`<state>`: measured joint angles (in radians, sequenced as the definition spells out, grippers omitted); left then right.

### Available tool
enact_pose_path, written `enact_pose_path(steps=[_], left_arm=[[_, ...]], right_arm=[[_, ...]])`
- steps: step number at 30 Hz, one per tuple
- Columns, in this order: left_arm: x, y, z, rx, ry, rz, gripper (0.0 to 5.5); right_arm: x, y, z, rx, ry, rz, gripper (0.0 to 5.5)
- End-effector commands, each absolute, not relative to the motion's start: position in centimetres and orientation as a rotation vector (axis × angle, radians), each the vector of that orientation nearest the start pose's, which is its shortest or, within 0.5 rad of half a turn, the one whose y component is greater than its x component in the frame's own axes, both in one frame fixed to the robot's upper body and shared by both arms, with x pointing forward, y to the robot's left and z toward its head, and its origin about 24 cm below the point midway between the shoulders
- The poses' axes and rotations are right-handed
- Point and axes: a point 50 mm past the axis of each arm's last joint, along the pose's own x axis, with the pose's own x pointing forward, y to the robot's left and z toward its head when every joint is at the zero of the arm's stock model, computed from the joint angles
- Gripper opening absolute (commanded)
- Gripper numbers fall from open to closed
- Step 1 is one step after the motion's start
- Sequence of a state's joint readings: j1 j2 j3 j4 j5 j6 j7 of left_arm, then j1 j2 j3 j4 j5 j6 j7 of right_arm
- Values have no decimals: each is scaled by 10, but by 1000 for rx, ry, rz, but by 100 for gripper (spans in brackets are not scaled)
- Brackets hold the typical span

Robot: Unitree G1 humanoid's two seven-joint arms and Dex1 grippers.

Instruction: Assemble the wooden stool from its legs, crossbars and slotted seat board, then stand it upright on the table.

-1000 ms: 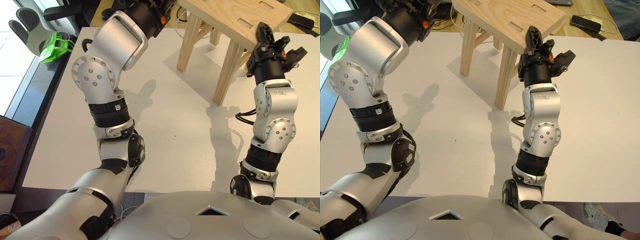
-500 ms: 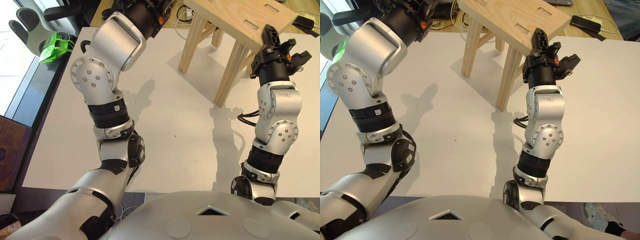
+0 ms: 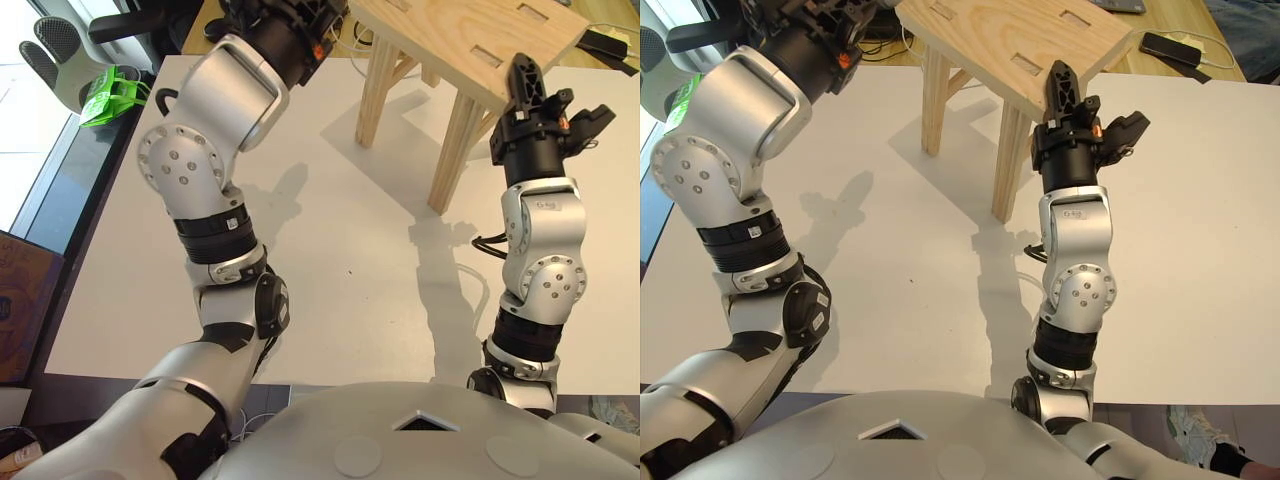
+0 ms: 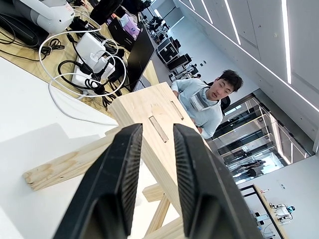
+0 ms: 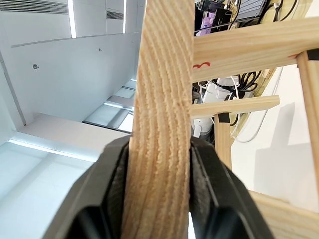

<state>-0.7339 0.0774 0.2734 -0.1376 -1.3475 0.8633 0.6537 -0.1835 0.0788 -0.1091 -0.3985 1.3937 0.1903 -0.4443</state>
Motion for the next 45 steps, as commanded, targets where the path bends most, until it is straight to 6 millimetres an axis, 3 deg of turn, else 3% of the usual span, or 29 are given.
enact_pose_path(steps=[1,3,8,12,18,22,35,41,45], left_arm=[[316,110,224,-842,253,-348,147],[316,109,224,-836,258,-351,147],[316,109,224,-826,263,-356,147],[317,107,225,-823,267,-366,147],[317,107,223,-824,271,-366,147],[317,108,222,-825,274,-364,147],[318,108,221,-826,278,-365,147],[318,107,221,-826,278,-369,147],[318,108,222,-825,279,-367,147]], right_arm=[[263,-137,124,1535,44,-38,157],[271,-146,130,1596,24,-131,157],[284,-149,168,1689,-57,-155,157],[287,-128,193,1789,-57,51,157],[286,-115,171,1815,12,109,157],[284,-119,162,1702,16,79,157],[271,-130,177,1613,-70,163,157],[271,-134,150,1573,35,62,157],[273,-106,135,1501,129,93,157]])
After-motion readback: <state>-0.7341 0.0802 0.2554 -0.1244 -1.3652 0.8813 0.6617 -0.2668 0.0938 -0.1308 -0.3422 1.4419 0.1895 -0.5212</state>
